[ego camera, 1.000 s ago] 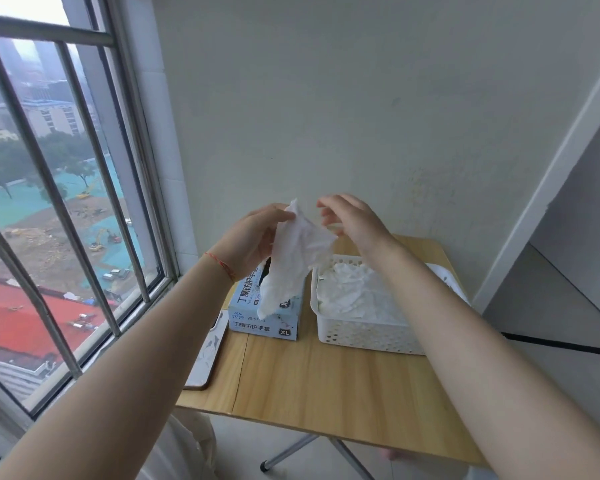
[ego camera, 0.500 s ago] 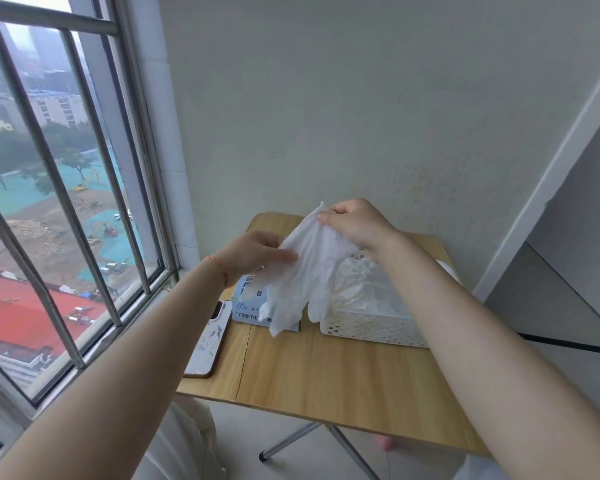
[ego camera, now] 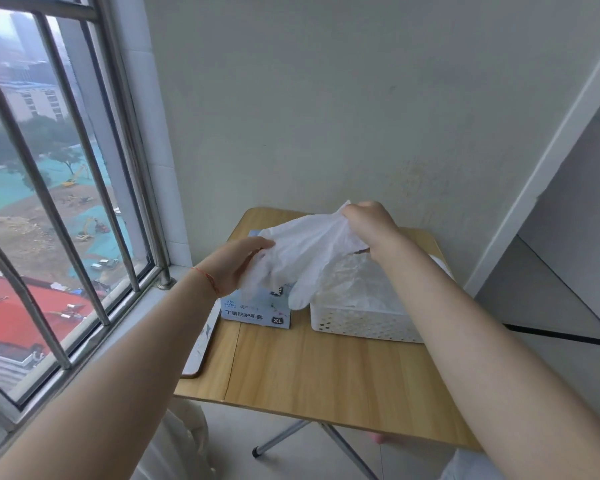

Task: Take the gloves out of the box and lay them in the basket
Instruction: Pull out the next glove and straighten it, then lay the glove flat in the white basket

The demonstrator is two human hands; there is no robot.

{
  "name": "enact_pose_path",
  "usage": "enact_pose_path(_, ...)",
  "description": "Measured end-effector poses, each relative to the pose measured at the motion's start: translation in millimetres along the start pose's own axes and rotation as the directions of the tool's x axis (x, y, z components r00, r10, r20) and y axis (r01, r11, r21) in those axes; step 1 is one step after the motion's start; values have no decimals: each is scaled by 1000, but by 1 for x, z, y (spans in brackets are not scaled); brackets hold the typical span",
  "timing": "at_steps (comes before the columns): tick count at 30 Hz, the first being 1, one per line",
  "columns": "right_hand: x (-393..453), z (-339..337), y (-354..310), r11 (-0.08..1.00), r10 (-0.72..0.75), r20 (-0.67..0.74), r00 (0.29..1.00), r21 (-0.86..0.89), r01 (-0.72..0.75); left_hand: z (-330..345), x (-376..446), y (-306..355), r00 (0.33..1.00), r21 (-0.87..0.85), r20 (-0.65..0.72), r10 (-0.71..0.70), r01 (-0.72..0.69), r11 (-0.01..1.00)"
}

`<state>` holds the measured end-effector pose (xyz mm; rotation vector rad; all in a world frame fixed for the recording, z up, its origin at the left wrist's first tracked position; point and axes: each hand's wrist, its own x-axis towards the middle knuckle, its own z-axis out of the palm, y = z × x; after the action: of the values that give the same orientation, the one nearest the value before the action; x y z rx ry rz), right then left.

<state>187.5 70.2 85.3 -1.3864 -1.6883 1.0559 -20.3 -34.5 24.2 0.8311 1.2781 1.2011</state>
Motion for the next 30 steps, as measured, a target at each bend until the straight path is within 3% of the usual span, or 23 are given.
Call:
enact_pose_path(4,6,-23,34,988,141,23,990,-66,-139,30,15,6,993,220,-113,-33,57,974)
enact_pose_path(7,13,-46,61,980,186,13,982,-68,-185,58,28,19,998,341,-57,-33,51,939)
enact_pose_path(10,19,-76,86,969,228,-34,973,-88,-230,96,48,33,998,546,-31,60,-34,837)
enact_pose_path(12,19,-89,100,957,220,-66,973,-178,-228,112,67,34,986,713,-75,150,-52,700)
enact_pose_path(14,20,-98,116,930,184,-97,978,-306,-206,129,80,28,952,917,-101,289,-23,398)
enact_pose_path(15,22,-98,123,915,152,-96,984,-362,-176,136,82,23,928,961,-57,369,-49,273)
enact_pose_path(17,26,-96,137,895,87,-84,993,-431,-115,154,81,8,876,965,120,468,-214,154)
enact_pose_path(19,27,-92,142,885,40,-89,995,-460,-77,169,77,-6,851,922,315,421,-379,77)
enact_pose_path(21,25,-89,141,860,-19,-120,993,-508,-45,179,74,-19,865,905,413,286,-423,-29)
enact_pose_path(24,20,-87,135,744,-128,-148,981,-668,-4,178,75,-30,892,908,414,179,-392,-148)
enact_pose_path(30,9,-83,133,376,-164,-24,986,-926,40,158,78,-44,943,935,330,47,-320,-150)
